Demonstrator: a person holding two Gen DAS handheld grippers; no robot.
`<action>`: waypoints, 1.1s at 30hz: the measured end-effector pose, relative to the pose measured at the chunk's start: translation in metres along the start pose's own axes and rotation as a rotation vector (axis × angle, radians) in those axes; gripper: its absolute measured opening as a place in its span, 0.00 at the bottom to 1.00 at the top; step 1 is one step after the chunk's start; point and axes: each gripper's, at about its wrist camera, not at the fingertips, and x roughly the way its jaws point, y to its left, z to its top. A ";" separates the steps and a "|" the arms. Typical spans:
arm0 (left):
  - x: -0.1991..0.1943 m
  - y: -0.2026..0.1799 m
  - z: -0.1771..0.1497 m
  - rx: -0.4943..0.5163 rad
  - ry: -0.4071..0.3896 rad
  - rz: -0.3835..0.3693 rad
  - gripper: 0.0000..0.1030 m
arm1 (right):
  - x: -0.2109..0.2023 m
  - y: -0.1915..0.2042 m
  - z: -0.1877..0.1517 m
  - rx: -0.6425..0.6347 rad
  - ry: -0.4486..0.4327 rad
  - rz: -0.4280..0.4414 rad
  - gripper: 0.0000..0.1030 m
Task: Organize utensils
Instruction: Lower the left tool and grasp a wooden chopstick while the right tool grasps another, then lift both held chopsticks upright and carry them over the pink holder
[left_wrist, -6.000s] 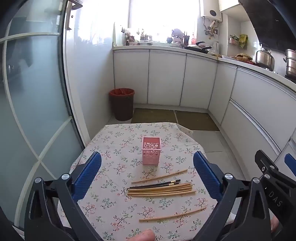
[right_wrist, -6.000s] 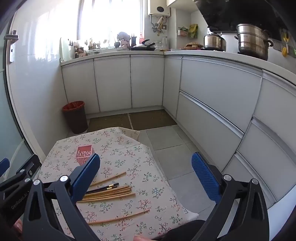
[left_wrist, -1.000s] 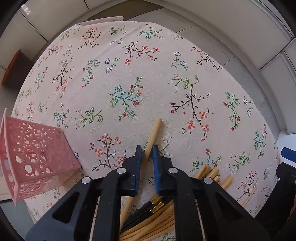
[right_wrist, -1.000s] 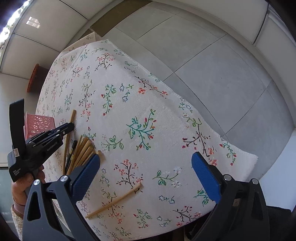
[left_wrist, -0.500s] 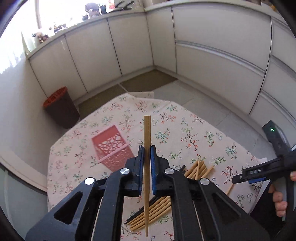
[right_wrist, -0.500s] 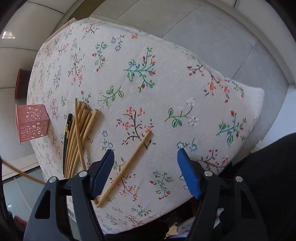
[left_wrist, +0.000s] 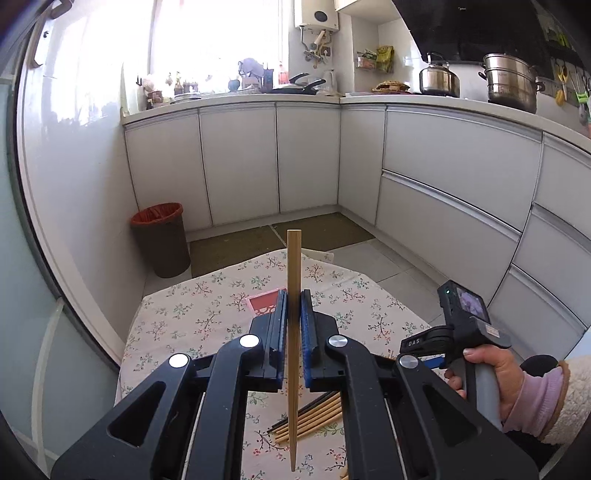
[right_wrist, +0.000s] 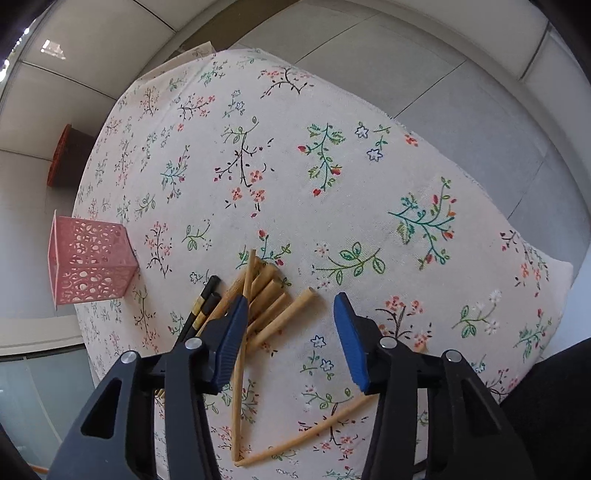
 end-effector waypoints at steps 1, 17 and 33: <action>-0.002 0.001 0.001 -0.007 -0.004 -0.007 0.06 | 0.004 0.001 0.000 -0.005 0.008 -0.004 0.43; 0.002 0.008 -0.005 -0.039 -0.007 -0.025 0.06 | -0.002 0.035 -0.007 -0.092 -0.042 -0.057 0.38; -0.010 0.006 0.002 -0.063 -0.010 -0.017 0.06 | -0.008 0.049 -0.019 -0.183 -0.088 -0.008 0.06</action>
